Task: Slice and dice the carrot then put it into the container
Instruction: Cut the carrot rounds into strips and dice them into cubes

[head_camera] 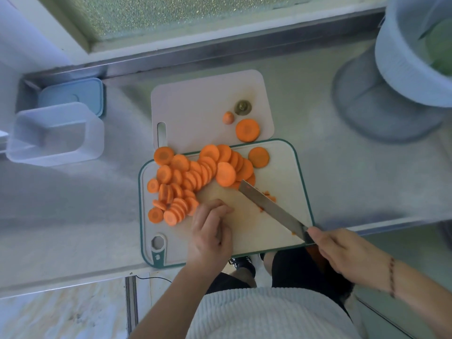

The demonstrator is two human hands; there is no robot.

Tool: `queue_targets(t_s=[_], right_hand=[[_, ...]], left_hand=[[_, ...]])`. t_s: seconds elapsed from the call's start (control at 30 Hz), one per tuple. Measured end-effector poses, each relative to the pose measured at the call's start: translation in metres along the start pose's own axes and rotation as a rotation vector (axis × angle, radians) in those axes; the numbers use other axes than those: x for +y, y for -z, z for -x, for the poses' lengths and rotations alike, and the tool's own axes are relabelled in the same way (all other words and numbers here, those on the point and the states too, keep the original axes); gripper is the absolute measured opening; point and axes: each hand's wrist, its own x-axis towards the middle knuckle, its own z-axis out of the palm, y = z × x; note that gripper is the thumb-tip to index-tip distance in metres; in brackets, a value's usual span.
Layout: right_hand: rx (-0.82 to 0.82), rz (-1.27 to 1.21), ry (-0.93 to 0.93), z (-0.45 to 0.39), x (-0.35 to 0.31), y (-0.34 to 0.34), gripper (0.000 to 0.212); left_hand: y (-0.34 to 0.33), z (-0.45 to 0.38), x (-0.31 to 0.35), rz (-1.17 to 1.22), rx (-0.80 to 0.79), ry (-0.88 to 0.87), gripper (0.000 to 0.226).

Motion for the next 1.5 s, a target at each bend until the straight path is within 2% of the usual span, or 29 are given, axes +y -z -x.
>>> queue_targets(t_s=[0.1, 0.2, 0.27, 0.4, 0.47, 0.53, 0.73, 0.87, 1.07, 1.17, 1.23, 1.27, 1.37, 1.4, 1.43, 1.5], right_hand=[[0.001, 0.047, 0.021, 0.0, 0.003, 0.01, 0.056], [-0.059, 0.029, 0.042, 0.006, 0.002, 0.015, 0.052], [-0.104, 0.028, 0.058, 0.011, -0.002, 0.016, 0.048], [-0.114, 0.109, 0.081, 0.01, 0.0, 0.016, 0.051], [-0.118, 0.142, 0.078, 0.007, 0.005, 0.018, 0.056], [-0.138, 0.155, 0.06, 0.004, 0.006, 0.022, 0.055], [-0.21, 0.227, 0.099, -0.01, -0.003, 0.028, 0.059], [-0.23, 0.263, 0.09, -0.02, -0.006, 0.032, 0.063], [-0.139, 0.292, 0.06, -0.039, -0.011, 0.058, 0.065], [-0.158, 0.273, 0.051, -0.046, -0.013, 0.064, 0.067], [-0.172, 0.25, 0.068, -0.046, -0.013, 0.064, 0.075], [-0.184, 0.214, 0.077, -0.044, -0.012, 0.064, 0.077], [-0.19, 0.075, 0.068, -0.036, -0.011, 0.062, 0.073], [-0.169, 0.08, 0.063, -0.034, -0.012, 0.06, 0.072], [-0.139, 0.1, 0.06, -0.034, -0.013, 0.057, 0.071], [-0.085, 0.129, 0.072, -0.034, -0.011, 0.051, 0.073]], left_hand=[[0.003, -0.03, 0.0, -0.048, -0.02, -0.097, 0.034], [0.011, -0.075, -0.002, -0.154, -0.153, -0.234, 0.04], [0.016, -0.105, -0.006, -0.278, -0.317, -0.321, 0.049], [0.018, -0.146, -0.015, -0.611, -0.82, -0.55, 0.069], [0.014, -0.153, -0.019, -0.711, -0.954, -0.646, 0.074], [0.009, -0.155, -0.021, -0.736, -0.983, -0.693, 0.071], [-0.002, -0.15, -0.023, -0.659, -0.874, -0.722, 0.042], [0.007, -0.149, -0.025, -0.657, -0.865, -0.701, 0.036], [0.021, -0.144, -0.035, -0.607, -0.856, -0.7, 0.035], [0.024, -0.141, -0.037, -0.564, -0.819, -0.636, 0.052], [0.029, -0.139, -0.038, -0.479, -0.735, -0.54, 0.063], [0.031, -0.136, -0.036, -0.407, -0.65, -0.473, 0.061], [0.029, -0.112, -0.02, -0.167, -0.196, -0.306, 0.028], [0.024, -0.1, -0.011, -0.127, -0.099, -0.284, 0.017], [0.017, -0.087, -0.003, -0.114, -0.071, -0.291, 0.01], [-0.004, -0.062, 0.008, -0.193, -0.138, -0.321, 0.008]])
